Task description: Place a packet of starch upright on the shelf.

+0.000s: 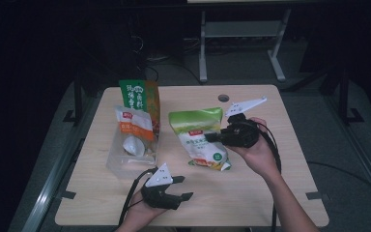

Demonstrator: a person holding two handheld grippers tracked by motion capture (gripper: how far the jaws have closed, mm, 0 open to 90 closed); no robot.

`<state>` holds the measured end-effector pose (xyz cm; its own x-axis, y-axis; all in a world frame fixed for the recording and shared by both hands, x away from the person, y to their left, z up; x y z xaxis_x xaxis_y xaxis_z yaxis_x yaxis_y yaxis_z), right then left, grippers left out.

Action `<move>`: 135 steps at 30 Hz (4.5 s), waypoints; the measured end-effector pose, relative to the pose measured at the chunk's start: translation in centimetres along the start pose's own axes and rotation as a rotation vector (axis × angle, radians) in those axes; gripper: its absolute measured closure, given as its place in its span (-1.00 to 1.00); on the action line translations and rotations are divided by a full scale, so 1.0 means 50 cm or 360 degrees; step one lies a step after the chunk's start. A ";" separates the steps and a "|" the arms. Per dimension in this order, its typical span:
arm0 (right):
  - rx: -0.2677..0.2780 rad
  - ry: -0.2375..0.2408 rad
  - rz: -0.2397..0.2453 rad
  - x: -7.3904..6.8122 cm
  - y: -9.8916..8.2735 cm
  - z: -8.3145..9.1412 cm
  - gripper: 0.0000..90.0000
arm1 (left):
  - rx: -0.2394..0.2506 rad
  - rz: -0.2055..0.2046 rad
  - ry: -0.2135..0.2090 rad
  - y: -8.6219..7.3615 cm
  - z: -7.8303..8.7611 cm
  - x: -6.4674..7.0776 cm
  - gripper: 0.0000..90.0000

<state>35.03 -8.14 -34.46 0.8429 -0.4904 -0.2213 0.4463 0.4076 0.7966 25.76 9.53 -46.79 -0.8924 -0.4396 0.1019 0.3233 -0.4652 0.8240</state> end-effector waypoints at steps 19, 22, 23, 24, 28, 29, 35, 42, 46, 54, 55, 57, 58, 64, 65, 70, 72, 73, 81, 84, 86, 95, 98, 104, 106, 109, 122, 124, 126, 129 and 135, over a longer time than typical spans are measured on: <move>0.0010 0.0143 0.0144 -0.063 0.109 -0.066 1.00 | -0.0023 -0.0058 0.0021 -0.027 0.027 0.020 -0.22; 0.0024 0.0167 0.0157 -0.074 0.127 -0.078 1.00 | -0.0014 -0.0056 0.0015 -0.027 0.028 0.023 -0.22; 0.0021 0.0175 0.0151 -0.077 0.132 -0.080 1.00 | -0.0013 -0.0066 0.0019 -0.027 0.029 0.023 -0.22; 0.0024 0.0182 0.0150 -0.081 0.139 -0.083 1.00 | -0.0009 -0.0064 0.0021 -0.027 0.029 0.023 -0.23; 0.0031 0.0201 0.0166 -0.092 0.158 -0.096 1.00 | 0.0003 -0.0054 0.0020 -0.026 0.030 0.025 -0.24; 0.0030 0.0206 0.0172 -0.095 0.163 -0.101 1.00 | -0.0002 -0.0072 0.0021 -0.027 0.030 0.024 -0.24; 0.0025 0.0240 0.0193 -0.111 0.186 -0.131 1.00 | -0.0003 -0.0093 0.0007 -0.025 0.030 0.027 -0.24; 0.0006 0.0279 0.0228 -0.127 0.208 -0.173 1.00 | 0.0028 -0.0091 -0.0001 -0.022 0.032 0.031 -0.24; 0.0010 0.0304 0.0236 -0.137 0.220 -0.195 1.00 | 0.0037 -0.0086 0.0005 -0.022 0.035 0.028 -0.25; 0.0000 0.0345 0.0259 -0.153 0.235 -0.237 1.00 | 0.0032 -0.0096 0.0000 -0.027 0.031 0.036 -0.26; -0.0004 0.0351 0.0252 -0.156 0.236 -0.241 1.00 | 0.0025 -0.0097 -0.0003 -0.027 0.031 0.037 -0.27; -0.0006 0.0351 0.0262 -0.158 0.238 -0.251 1.00 | 0.0018 -0.0101 -0.0004 -0.029 0.029 0.038 -0.27; -0.0007 0.0348 0.0262 -0.159 0.239 -0.256 1.00 | 0.0019 -0.0099 -0.0004 -0.030 0.029 0.038 -0.27; -0.0023 0.0392 0.0272 -0.169 0.241 -0.290 1.00 | 0.0034 -0.0081 0.0005 -0.030 0.029 0.036 -0.30; -0.0027 0.0398 0.0266 -0.172 0.240 -0.294 1.00 | 0.0031 -0.0083 0.0009 -0.031 0.029 0.035 -0.30; -0.0050 0.0421 0.0274 -0.181 0.238 -0.322 1.00 | 0.0029 -0.0064 0.0012 -0.032 0.030 0.033 -0.33; -0.0062 0.0435 0.0263 -0.185 0.236 -0.332 1.00 | 0.0021 -0.0072 0.0024 -0.032 0.031 0.030 -0.34; -0.0063 0.0437 0.0269 -0.186 0.235 -0.338 0.99 | 0.0018 -0.0075 0.0026 -0.032 0.032 0.029 -0.35; -0.0095 0.0458 0.0270 -0.197 0.223 -0.376 0.99 | 0.0037 -0.0047 0.0039 -0.032 0.036 0.023 -0.38; -0.0117 0.0460 0.0262 -0.199 0.216 -0.391 0.99 | 0.0046 -0.0042 0.0036 -0.031 0.035 0.025 -0.38; -0.0121 0.0460 0.0253 -0.199 0.210 -0.401 0.99 | 0.0046 -0.0046 0.0034 -0.031 0.035 0.026 -0.38; -0.0147 0.0448 0.0181 -0.171 0.166 -0.439 0.96 | 0.0028 -0.0055 0.0026 -0.033 0.034 0.026 -0.38; -0.0145 0.0455 0.0156 -0.161 0.156 -0.435 0.84 | 0.0025 -0.0055 0.0023 -0.033 0.032 0.027 -0.38; -0.0192 0.0392 0.0206 -0.156 0.146 -0.418 0.79 | 0.0013 -0.0066 0.0022 -0.034 0.029 0.029 -0.38; -0.0219 0.0364 0.0243 -0.153 0.136 -0.413 0.88 | 0.0013 -0.0053 0.0023 -0.035 0.029 0.029 -0.38; -0.0249 0.0351 0.0260 -0.147 0.122 -0.412 0.95 | 0.0024 -0.0044 0.0022 -0.034 0.029 0.029 -0.38; -0.0239 0.0398 0.0179 -0.122 0.089 -0.398 0.77 | 0.0014 -0.0024 0.0040 -0.035 0.027 0.020 -0.38; -0.0241 0.0438 0.0139 -0.122 0.087 -0.393 0.73 | 0.0011 -0.0029 0.0043 -0.036 0.028 0.017 -0.38; -0.0242 0.0435 0.0152 -0.120 0.086 -0.391 0.67 | 0.0014 -0.0027 0.0044 -0.035 0.027 0.016 -0.39; -0.0237 0.0439 0.0163 -0.120 0.086 -0.386 0.60 | 0.0011 -0.0018 0.0053 -0.034 0.028 0.013 -0.39; -0.0203 0.0463 0.0143 -0.114 0.089 -0.364 0.46 | 0.0009 -0.0010 0.0069 -0.035 0.028 0.004 -0.41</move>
<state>37.68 10.50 -39.88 0.9229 -0.2148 -0.3196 0.3849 0.5417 0.7473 24.56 11.32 -47.41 -0.8800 -0.4695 0.0723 0.3156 -0.4640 0.8277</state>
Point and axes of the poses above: each handheld gripper's, and its own axes: z roughly backward along the jaws, y roughly out of its top, x roughly to its right, the point moved 6 cm from there along -z, roughly forward along the jaws
